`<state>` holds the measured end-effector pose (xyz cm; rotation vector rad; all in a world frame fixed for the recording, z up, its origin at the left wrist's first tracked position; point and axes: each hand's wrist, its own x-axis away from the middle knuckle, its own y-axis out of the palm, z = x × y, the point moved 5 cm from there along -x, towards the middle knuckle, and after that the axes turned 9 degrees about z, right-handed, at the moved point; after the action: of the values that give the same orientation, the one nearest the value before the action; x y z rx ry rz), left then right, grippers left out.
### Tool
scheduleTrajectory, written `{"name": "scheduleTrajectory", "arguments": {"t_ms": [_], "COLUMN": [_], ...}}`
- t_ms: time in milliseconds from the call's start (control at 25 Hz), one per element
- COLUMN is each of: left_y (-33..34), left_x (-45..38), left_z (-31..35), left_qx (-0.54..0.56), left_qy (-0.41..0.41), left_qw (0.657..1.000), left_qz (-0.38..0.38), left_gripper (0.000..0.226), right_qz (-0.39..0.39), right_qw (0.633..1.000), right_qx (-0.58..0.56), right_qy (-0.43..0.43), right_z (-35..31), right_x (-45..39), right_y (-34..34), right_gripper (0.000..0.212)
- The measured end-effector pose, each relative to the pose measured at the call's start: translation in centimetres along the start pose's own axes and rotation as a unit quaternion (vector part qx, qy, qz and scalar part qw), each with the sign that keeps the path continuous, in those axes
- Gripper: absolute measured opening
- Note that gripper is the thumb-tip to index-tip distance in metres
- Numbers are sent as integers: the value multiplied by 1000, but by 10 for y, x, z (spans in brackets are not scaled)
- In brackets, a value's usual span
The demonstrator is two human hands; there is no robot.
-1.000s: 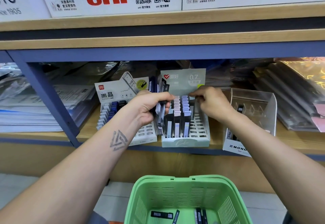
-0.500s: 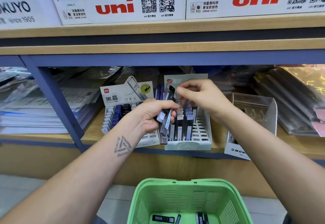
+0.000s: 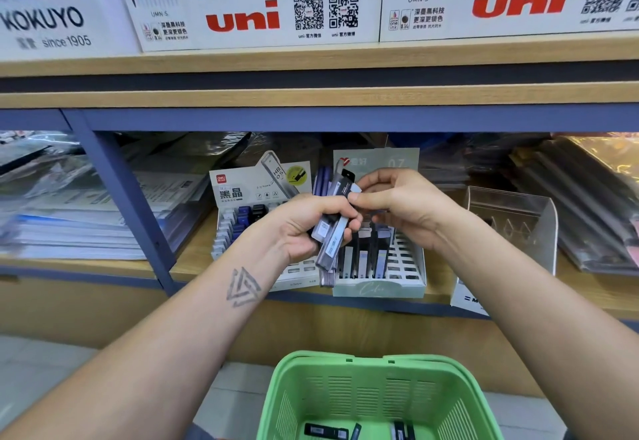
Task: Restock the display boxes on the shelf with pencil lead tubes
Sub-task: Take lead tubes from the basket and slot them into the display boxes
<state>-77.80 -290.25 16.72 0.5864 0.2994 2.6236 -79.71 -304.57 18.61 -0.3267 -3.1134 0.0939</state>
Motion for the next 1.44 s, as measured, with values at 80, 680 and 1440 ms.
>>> {"name": "scheduleTrajectory", "arguments": {"t_ms": [80,680,1440], "left_y": [0,-2,-3], "left_x": [2,-8,-19], "left_z": [0,3,-1], "left_qx": [2,17,34], "left_qy": [-4,-22,-26], "left_qw": [1000,995,994], "left_qz": [5,91,98], "left_gripper": [9,15,19], "right_qz": [0,176,116], "right_qw": [999,979,932], "right_qx": [-38,42,309], "right_qy": [7,-98,-150], "right_z": [0,-16,11], "right_x": [1,-10,-16], "right_y": [0,-92,-64], "right_gripper": [19,22,15]}}
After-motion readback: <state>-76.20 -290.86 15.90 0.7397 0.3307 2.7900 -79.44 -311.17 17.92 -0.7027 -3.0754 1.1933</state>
